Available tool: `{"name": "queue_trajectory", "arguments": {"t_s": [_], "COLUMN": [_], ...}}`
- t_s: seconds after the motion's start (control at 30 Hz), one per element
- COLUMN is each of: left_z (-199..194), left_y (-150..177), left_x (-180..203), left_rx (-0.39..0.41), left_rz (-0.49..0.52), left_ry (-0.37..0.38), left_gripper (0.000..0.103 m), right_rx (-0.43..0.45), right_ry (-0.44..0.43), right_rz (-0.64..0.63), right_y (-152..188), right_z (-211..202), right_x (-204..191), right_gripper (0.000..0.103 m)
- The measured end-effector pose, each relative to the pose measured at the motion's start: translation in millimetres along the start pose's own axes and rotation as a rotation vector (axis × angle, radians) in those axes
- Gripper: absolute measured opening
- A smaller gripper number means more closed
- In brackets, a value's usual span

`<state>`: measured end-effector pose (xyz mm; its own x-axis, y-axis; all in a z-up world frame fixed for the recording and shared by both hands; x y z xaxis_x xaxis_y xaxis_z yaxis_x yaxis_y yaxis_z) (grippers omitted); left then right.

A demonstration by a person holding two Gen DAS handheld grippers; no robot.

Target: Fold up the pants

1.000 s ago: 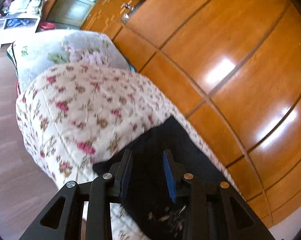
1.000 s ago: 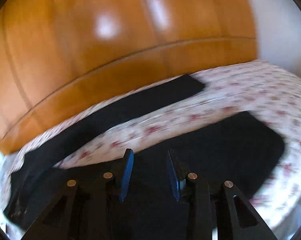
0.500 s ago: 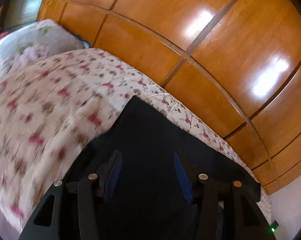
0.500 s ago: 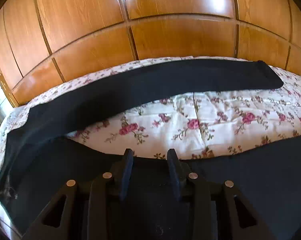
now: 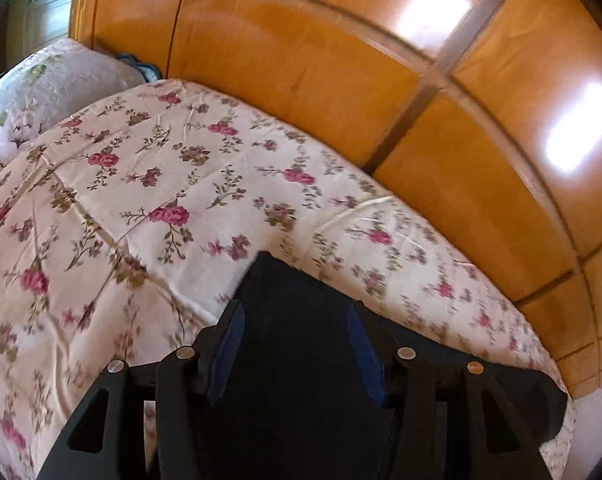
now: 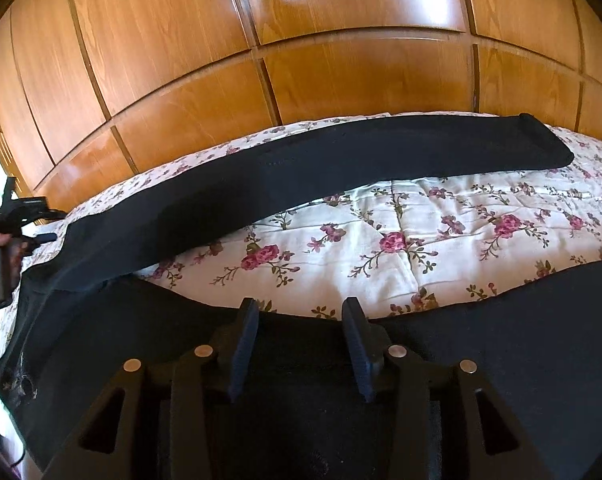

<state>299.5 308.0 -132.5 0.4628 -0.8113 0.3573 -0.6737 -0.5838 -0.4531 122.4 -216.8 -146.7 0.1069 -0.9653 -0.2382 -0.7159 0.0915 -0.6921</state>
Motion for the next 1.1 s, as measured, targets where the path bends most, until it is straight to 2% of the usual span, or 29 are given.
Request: {"name": "queue_trajectory", "arguments": {"t_s": [0.17,0.23,0.27,0.3,0.33,0.37,0.47,0.53,0.7,0.83,1.0,1.1], "left_z": [29,35,34,35,37,37,27,8,-52,-109,-153,-162], "left_y": [-8,-8,-9,-9,-6,-4,-2,-3,-1,21,67,102], "left_x": [-4,-5,-5,-3,0,4,20,28,37,35,8,-15], "left_rx": [-0.028,-0.013,0.004,0.015,0.013,0.006,0.033,0.082,0.19,0.278,0.299,0.273], "left_rz": [0.016,0.004,0.007,0.023,0.06,0.087,0.17,0.174,0.101,0.105,0.037,-0.024], "left_ry": [-0.029,-0.028,-0.028,-0.035,-0.052,-0.041,-0.043,0.003,0.148,0.269,0.392,0.418], "left_gripper": [0.054,0.052,0.043,0.028,0.023,0.012,0.008,0.007,0.007,0.007,0.007,0.007], "right_rx": [0.003,0.006,0.007,0.007,0.008,0.009,0.008,0.008,0.011,0.011,0.011,0.01], "right_ry": [-0.005,-0.008,-0.01,-0.011,-0.011,-0.01,-0.009,-0.011,-0.012,-0.013,-0.013,-0.011], "right_rz": [0.005,0.008,0.009,0.011,0.012,0.012,0.012,0.013,0.016,0.016,0.016,0.015], "right_y": [0,0,0,0,0,0,0,0,0,1,1,1], "right_z": [0,-1,-1,0,0,0,0,0,-1,-1,0,0], "right_x": [1,1,2,2,2,1,1,1,1,1,2,2], "right_gripper": [0.045,0.045,0.045,0.045,0.045,0.045,0.045,0.045,0.045,0.045,0.045,0.045]}}
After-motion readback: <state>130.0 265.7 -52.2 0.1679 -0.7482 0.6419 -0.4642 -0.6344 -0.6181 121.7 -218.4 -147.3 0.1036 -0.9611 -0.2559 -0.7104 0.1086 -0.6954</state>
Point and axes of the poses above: each gripper's, at about its wrist camera, not at the fingertips, and z roughly the way its jaws point, x to its right, y to its underside, the point moved 8 cm from there along z, roughly the way its jaws point, and after that the axes turned 2 degrees about -x, right-handed, at the moved point
